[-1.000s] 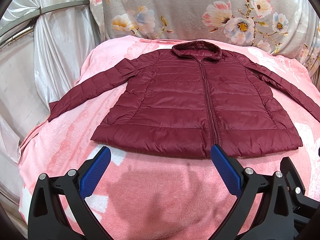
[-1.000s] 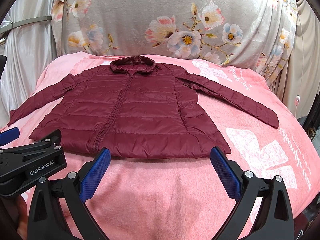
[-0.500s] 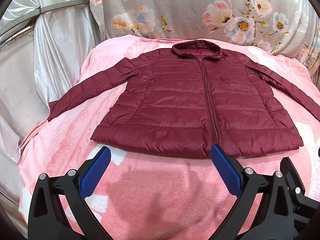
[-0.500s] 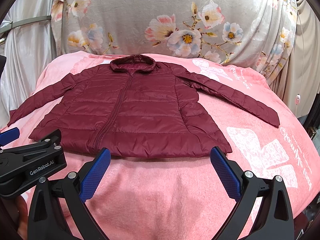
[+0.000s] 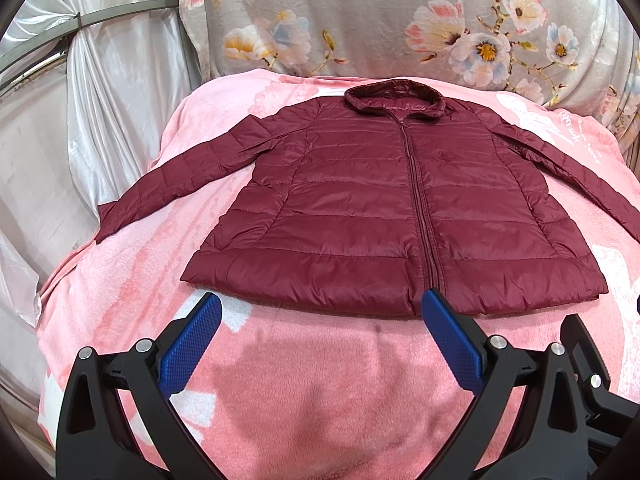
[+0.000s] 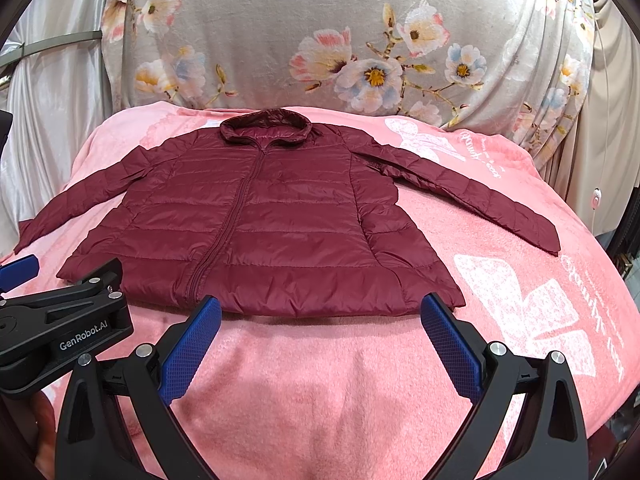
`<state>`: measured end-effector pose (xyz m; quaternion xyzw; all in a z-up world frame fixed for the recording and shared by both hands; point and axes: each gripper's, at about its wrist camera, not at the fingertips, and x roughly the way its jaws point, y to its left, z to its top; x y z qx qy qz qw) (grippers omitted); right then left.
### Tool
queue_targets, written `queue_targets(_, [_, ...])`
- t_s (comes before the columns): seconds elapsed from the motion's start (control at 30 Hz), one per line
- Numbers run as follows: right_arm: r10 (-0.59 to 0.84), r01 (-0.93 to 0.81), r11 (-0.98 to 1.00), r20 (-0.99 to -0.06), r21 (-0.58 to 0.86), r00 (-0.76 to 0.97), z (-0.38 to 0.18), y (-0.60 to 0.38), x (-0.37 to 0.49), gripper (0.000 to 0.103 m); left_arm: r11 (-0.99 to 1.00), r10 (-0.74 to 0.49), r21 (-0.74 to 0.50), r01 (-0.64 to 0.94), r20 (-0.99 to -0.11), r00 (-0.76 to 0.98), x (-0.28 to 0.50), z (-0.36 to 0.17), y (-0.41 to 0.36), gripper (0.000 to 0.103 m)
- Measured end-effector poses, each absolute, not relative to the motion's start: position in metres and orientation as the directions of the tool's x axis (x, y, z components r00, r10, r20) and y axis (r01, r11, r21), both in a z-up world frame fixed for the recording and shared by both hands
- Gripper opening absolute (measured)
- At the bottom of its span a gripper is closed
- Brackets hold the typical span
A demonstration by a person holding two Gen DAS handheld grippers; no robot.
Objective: Fold large clothes
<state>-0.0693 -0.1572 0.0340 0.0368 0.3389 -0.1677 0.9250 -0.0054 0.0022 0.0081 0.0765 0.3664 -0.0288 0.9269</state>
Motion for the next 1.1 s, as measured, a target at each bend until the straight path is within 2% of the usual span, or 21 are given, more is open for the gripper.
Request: queue_targets(1.1, [-0.278,0.333,0.942,-0.648,-0.039,0.709,0.0296,-0.1561,-0.0676,0.098,0.986,0.008,0.127,0.111,-0.691,0.723,-0.0049,0.0055,0.0013,0.097])
